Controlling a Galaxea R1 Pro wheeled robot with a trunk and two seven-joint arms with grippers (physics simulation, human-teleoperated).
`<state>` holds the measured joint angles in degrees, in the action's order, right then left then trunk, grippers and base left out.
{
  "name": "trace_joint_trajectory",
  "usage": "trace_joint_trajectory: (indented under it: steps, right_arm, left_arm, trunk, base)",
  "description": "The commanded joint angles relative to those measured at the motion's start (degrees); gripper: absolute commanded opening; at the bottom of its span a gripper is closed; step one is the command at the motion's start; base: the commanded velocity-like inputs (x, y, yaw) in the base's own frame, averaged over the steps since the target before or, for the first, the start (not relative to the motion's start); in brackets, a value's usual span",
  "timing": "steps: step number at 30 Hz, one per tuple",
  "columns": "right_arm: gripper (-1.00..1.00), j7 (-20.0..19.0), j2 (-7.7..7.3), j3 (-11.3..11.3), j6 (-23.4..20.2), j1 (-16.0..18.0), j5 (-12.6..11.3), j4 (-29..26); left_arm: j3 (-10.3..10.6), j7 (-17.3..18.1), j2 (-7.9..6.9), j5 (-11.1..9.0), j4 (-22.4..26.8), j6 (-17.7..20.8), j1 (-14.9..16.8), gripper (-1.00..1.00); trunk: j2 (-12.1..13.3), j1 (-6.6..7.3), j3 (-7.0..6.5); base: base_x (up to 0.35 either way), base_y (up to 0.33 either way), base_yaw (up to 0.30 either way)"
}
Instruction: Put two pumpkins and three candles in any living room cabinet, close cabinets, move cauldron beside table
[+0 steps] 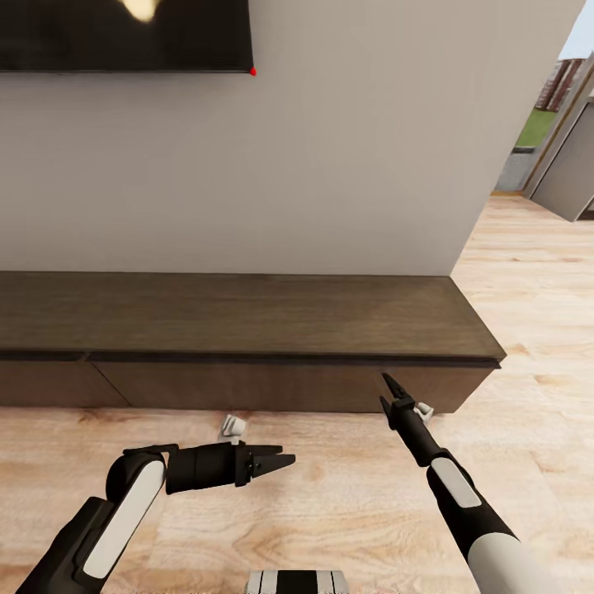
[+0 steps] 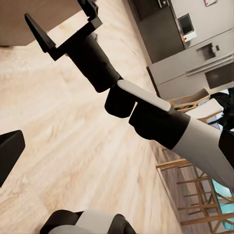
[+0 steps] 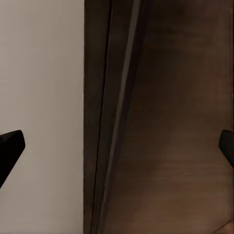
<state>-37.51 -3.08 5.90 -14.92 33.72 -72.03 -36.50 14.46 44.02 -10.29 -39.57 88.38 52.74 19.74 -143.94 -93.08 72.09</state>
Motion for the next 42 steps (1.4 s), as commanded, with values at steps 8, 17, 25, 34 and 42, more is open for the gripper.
trace_joint_trajectory:
  steps: [8, 17, 25, 34, 42]
  right_arm:
    - [1.00, -0.17, 0.00, 0.15, -0.55, 0.03, -0.73, 0.03]
    - [1.00, -0.33, 0.01, 0.49, -0.39, 0.03, -0.85, 0.01]
    - [1.00, -0.44, 0.09, 1.59, -0.45, 0.03, -0.92, -0.05]
    - [1.00, -8.11, -0.05, 1.78, -0.56, 0.00, -0.98, 0.14]
    - [1.00, -9.73, -0.04, 2.38, -0.63, -0.01, -0.89, 0.10]
  left_arm:
    - [0.11, 2.35, -0.16, -0.65, 0.35, 0.19, 0.09, 1.00]
    - [0.11, 2.95, -0.17, -0.68, 0.66, 0.17, 0.07, 1.00]
    - [0.12, 2.99, -0.17, -0.69, 0.86, 0.11, 0.04, 1.00]
    - [0.13, 3.00, -0.17, -0.69, 0.99, 0.05, 0.04, 1.00]
    - [0.13, 3.00, -0.17, -0.69, 1.09, -0.04, 0.04, 1.00]
  trunk:
    - [-0.13, -0.19, 1.82]
    - [-0.18, -0.30, 2.71]
    - [-0.27, -0.48, 4.26]
    - [-0.34, -0.60, 5.36]
    - [-0.41, -0.73, 6.47]
  base:
    - [0.000, 0.000, 0.000]
    - [0.000, 0.000, 0.000]
    - [0.000, 0.000, 0.000]
    - [0.000, 0.000, 0.000]
    - [0.000, 0.000, 0.000]
